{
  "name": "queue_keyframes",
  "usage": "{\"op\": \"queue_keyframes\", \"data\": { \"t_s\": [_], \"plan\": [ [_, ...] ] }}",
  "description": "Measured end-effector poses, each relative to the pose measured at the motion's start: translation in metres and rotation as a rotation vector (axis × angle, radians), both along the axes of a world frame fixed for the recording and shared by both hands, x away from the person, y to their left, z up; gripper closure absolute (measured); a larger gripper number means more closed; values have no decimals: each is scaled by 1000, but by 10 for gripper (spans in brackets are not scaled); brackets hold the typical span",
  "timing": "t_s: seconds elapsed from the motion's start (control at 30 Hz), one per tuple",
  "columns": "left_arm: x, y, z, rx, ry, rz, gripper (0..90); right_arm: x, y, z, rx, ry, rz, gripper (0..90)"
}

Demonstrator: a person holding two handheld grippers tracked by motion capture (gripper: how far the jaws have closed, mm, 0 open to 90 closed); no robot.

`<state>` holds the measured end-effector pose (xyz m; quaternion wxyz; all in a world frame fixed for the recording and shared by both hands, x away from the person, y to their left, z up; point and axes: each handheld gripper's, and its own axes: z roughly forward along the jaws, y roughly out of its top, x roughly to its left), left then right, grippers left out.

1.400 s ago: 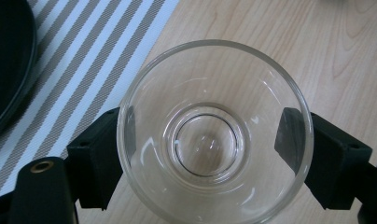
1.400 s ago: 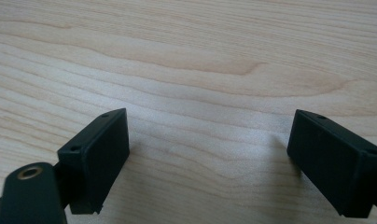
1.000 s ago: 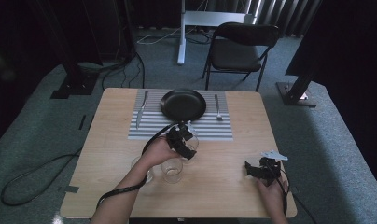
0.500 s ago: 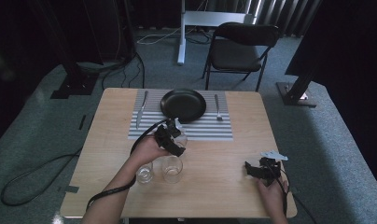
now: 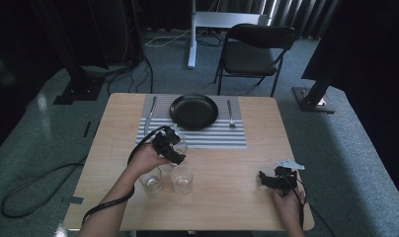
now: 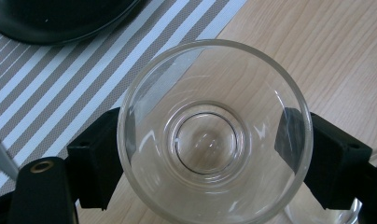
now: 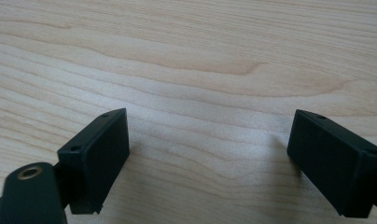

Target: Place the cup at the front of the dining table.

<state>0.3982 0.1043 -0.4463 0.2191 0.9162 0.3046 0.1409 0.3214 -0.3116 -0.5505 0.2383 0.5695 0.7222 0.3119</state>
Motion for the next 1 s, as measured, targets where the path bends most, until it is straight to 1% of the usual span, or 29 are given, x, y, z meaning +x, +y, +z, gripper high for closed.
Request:
{"op": "queue_keyframes", "data": {
  "t_s": [0.1, 0.2, 0.23, 0.3, 0.4, 0.43, 0.57, 0.7, 0.8, 0.9, 0.93, 0.97, 1.0],
  "plan": [
    [1, 4, 0, -11, 6, 16, 186, 0, 0, 0, 0, 0, 0, 123],
    [2, 6, 0, -9, 9, 16, 186, 0, 0, 0, 0, 0, 0, 123],
    [4, 10, 1, -8, 6, 35, 186, 0, 0, 0, 0, 0, 0, 123],
    [5, 13, 2, -3, 0, 49, 186, 0, 0, 0, 0, 0, 0, 123],
    [5, 15, 2, -8, -4, 54, 186, 0, 0, 0, 0, 0, 0, 123],
    [8, 19, 4, -17, 3, 62, 186, 0, 0, 0, 0, 0, 0, 123],
    [11, 22, 5, -11, -2, 86, 186, 0, 0, 0, 0, 0, 0, 123],
    [17, 27, 8, -33, -7, 118, 186, 0, 0, 0, 0, 0, 0, 123],
    [19, 29, 9, -35, 0, 120, 186, 0, 0, 0, 0, 0, 0, 123],
    [25, 30, 10, -37, -8, 146, 186, 0, 0, 0, 0, 0, 0, 123],
    [25, 30, 10, -37, -8, 146, 186, 0, 0, 0, 0, 0, 0, 123],
    [27, 30, 10, -30, -10, 151, 186, 0, 0, 0, 0, 0, 0, 123],
    [29, 30, 10, -33, -10, 164, 186, 0, 0, 0, 0, 0, 0, 123]
  ]
}}
